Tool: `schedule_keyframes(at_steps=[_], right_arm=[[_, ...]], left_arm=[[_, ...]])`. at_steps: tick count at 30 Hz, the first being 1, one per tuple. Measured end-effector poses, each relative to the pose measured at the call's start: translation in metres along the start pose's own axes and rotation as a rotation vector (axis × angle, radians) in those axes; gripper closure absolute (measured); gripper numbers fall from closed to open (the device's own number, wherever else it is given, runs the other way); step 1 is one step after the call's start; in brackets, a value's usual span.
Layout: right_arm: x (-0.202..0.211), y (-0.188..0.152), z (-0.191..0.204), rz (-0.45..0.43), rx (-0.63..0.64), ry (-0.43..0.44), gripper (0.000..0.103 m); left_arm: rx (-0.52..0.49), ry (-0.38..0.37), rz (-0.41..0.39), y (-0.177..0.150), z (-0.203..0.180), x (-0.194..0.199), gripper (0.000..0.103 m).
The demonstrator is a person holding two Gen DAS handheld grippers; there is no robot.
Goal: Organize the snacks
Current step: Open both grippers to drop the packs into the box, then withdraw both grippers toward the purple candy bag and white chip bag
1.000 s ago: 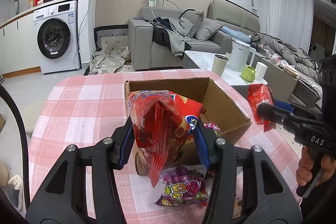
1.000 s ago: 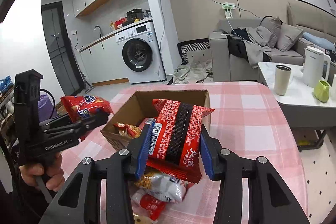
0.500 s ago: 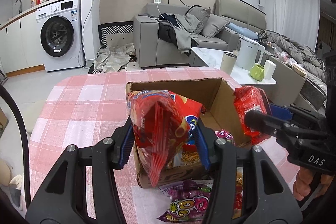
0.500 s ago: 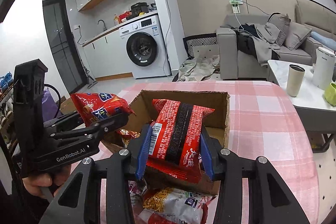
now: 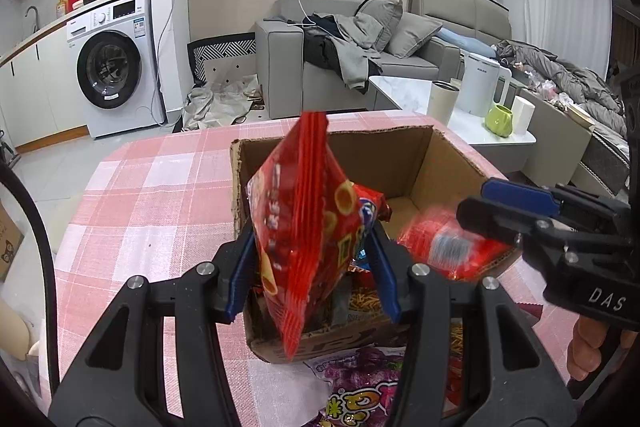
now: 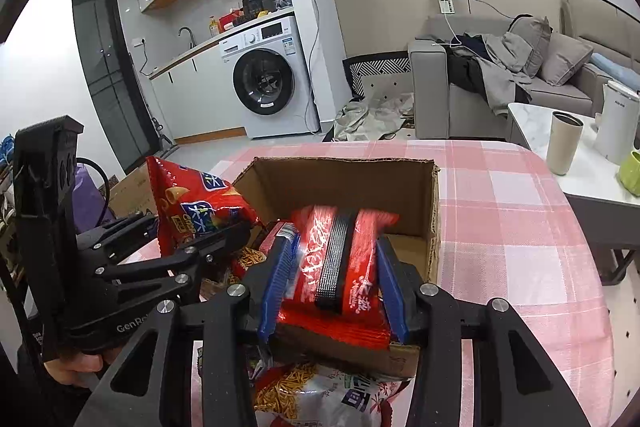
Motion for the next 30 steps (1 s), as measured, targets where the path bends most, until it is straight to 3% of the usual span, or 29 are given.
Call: schedule_keyframes(at_steps=[6, 9, 10, 11, 12, 14, 16, 18, 30], right_arm=[[0.004, -0.003, 0.004, -0.01, 0.036, -0.018, 0.059], [0.017, -0.005, 0.004, -0.041, 0.041, -0.022, 0.043], [0.021, -0.005, 0.003, -0.052, 0.04, -0.023, 0.032], [0.028, -0.006, 0.003, -0.071, 0.036, -0.024, 0.019], [0.032, -0.006, 0.001, -0.08, 0.033, -0.022, 0.014], [0.043, -0.006, 0.0, -0.094, 0.03, -0.013, 0.004], [0.052, -0.007, 0.0, -0.099, 0.028, -0.009, 0.0], [0.058, -0.009, -0.001, -0.094, 0.025, -0.007, 0.0], [0.084, -0.03, -0.009, -0.09, 0.018, -0.019, 0.0]], left_arm=[[-0.023, 0.003, 0.022, -0.005, -0.002, -0.005, 0.053], [-0.027, -0.019, 0.02, -0.007, -0.002, 0.0, 0.045], [-0.027, -0.029, 0.014, -0.007, -0.002, 0.003, 0.042], [-0.029, -0.039, 0.003, -0.008, -0.003, 0.008, 0.034], [-0.033, -0.039, -0.01, -0.009, -0.004, 0.013, 0.024], [-0.037, -0.022, -0.029, -0.01, -0.007, 0.024, 0.015], [-0.034, -0.03, -0.042, -0.011, -0.008, 0.035, 0.012], [-0.007, -0.036, -0.054, -0.014, -0.005, 0.045, 0.001], [0.012, 0.0, -0.086, -0.033, 0.008, 0.101, 0.001]])
Point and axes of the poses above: each gripper's, at about its wrist camera, not at the fingertips, and x roughly against the way its jaws point, z to its left, y to its top, the point moved 1 cm from there along -x, roughly the way its jaws point, and after that the axes turned 10 degrees about -x, right-handed, at the moved point
